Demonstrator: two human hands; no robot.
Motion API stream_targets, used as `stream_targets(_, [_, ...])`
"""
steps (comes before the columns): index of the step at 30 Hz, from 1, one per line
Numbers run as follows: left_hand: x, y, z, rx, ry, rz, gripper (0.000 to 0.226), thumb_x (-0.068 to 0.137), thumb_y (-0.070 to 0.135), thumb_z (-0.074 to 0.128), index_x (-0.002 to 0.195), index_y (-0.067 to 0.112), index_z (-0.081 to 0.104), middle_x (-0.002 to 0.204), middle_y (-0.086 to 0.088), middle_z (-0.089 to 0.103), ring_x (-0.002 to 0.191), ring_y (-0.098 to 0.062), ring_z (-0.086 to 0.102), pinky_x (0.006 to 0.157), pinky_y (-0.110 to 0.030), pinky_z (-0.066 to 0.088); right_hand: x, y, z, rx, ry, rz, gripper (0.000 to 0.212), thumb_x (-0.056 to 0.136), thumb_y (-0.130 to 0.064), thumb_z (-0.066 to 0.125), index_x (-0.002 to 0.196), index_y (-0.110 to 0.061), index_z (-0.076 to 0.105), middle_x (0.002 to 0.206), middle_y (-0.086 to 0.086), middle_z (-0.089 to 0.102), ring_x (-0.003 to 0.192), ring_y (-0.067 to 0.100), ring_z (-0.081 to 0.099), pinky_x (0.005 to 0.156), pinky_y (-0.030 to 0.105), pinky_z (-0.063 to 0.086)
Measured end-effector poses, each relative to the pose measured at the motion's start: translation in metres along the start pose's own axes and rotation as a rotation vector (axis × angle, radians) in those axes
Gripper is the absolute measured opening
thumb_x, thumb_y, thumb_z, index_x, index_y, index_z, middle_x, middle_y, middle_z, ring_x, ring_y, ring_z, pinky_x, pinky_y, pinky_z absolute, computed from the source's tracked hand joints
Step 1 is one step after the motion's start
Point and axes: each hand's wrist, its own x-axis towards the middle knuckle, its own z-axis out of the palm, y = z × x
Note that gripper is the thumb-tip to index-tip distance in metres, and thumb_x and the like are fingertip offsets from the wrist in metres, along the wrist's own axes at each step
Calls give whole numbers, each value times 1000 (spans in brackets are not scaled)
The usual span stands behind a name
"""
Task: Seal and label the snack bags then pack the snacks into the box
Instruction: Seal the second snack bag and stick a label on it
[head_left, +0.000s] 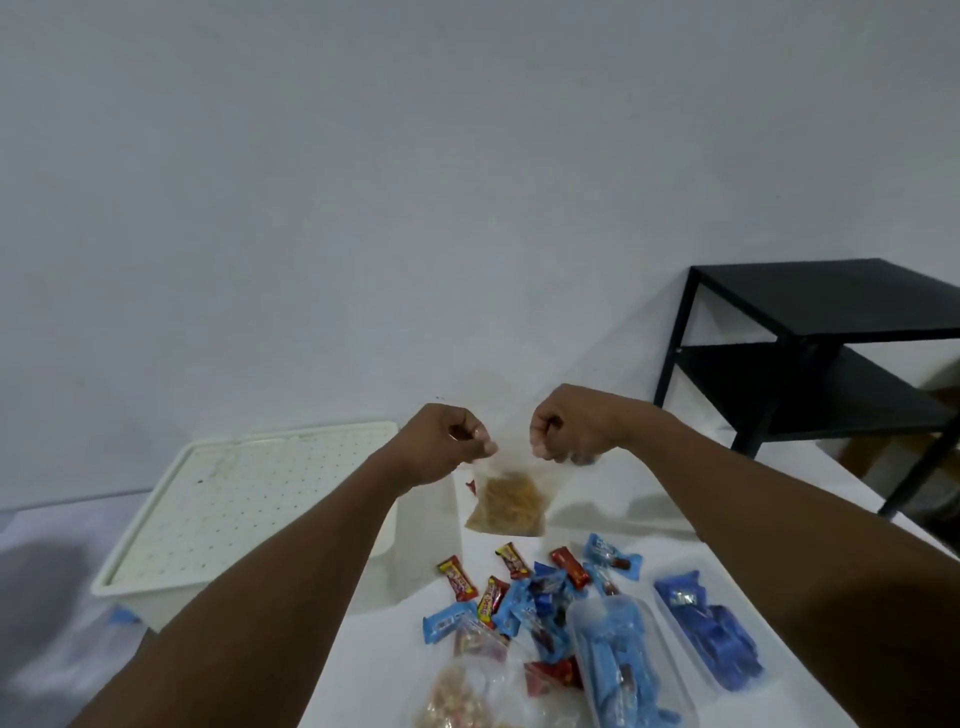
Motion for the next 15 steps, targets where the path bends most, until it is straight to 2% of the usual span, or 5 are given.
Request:
stream_targets(3, [0,9,-14,-25,13,45,15,86,21,77,84,10,67,81,-2,69,71,-9,61,63,-18,45,0,-11,-8,55,46,-48,6,84,-15,74,78,-17,71,70,-6,73,63,6,67,59,24,58])
stream_targets(6, [-1,14,-24,-61,18,64,15,89,21,75,88,8,68,85,-4,69,73,-12,57,69,-26,43,0,-20,-9,107,105,-72,20,82,-34,78,85,-15,73,77,-1,73,64,6,66,62,24,56])
stream_targets(8, [-2,16,-26,-71,28,67,14,89,22,74,86,10,68,84,-9,72,76,-13,61,69,-25,44,0,-25,-8,79,147,-116,20,84,-35,76,84,-16,72,79,2,72,64,8,64,62,24,53])
stream_targets(11, [-2,18,-27,-111,38,32,14,87,23,76,85,12,68,95,-22,74,82,-18,64,68,-26,45,0,-30,-7,38,197,-163,13,85,-32,75,78,-23,69,74,-6,68,66,8,63,63,21,49])
stream_targets(15, [-2,17,-32,-126,18,41,17,84,28,79,83,13,70,83,-12,73,77,-11,66,66,-24,46,3,-35,-4,71,231,-189,16,82,-30,78,74,-21,69,74,0,70,64,8,62,62,21,52])
